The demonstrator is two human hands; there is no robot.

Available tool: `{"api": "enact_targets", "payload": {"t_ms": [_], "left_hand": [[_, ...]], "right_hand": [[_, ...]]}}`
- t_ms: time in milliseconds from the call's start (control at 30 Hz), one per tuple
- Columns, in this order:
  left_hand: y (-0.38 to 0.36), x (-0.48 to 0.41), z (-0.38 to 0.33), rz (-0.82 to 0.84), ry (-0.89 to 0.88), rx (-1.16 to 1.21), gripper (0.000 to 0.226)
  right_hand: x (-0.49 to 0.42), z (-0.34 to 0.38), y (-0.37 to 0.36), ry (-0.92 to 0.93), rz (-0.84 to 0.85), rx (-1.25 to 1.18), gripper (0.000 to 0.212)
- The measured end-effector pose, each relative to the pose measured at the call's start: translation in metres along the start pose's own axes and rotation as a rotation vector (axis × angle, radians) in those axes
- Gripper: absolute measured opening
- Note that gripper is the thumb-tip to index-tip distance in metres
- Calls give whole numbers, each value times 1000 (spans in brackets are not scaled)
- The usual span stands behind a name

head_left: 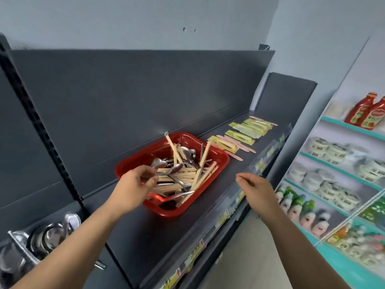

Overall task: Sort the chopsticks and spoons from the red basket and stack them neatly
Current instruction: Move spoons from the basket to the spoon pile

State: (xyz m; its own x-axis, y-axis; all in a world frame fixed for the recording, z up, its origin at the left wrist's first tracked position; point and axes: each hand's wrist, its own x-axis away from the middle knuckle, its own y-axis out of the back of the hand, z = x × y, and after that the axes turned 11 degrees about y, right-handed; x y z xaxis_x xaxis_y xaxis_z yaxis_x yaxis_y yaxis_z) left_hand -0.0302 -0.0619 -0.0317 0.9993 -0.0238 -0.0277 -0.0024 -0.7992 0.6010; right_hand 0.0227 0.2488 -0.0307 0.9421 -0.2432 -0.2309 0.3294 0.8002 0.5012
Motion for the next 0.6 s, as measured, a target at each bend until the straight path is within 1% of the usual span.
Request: {"api": "enact_targets", "payload": {"t_ms": [133, 233, 300, 367, 433, 533, 600], "left_hand": [[-23, -53, 0, 44, 22, -175, 29], [-41, -84, 2, 142, 20, -325, 45], [-52, -101, 4, 206, 30, -414, 51], [-62, -112, 6, 213, 60, -542, 50], [-69, -120, 9, 167, 94, -613, 42], [-75, -125, 13, 74, 129, -568, 25], [-76, -125, 13, 6, 154, -544, 22]], "right_hand": [[-57, -2, -22, 33, 105, -35, 19], [-92, -4, -41, 85, 199, -7, 22], [-111, -8, -52, 107, 264, 2, 22], [-129, -12, -63, 119, 328, 13, 22], [-147, -16, -75, 128, 397, 67, 25], [-173, -18, -91, 185, 528, 230, 36], [-188, -18, -102, 202, 619, 380, 45]]}}
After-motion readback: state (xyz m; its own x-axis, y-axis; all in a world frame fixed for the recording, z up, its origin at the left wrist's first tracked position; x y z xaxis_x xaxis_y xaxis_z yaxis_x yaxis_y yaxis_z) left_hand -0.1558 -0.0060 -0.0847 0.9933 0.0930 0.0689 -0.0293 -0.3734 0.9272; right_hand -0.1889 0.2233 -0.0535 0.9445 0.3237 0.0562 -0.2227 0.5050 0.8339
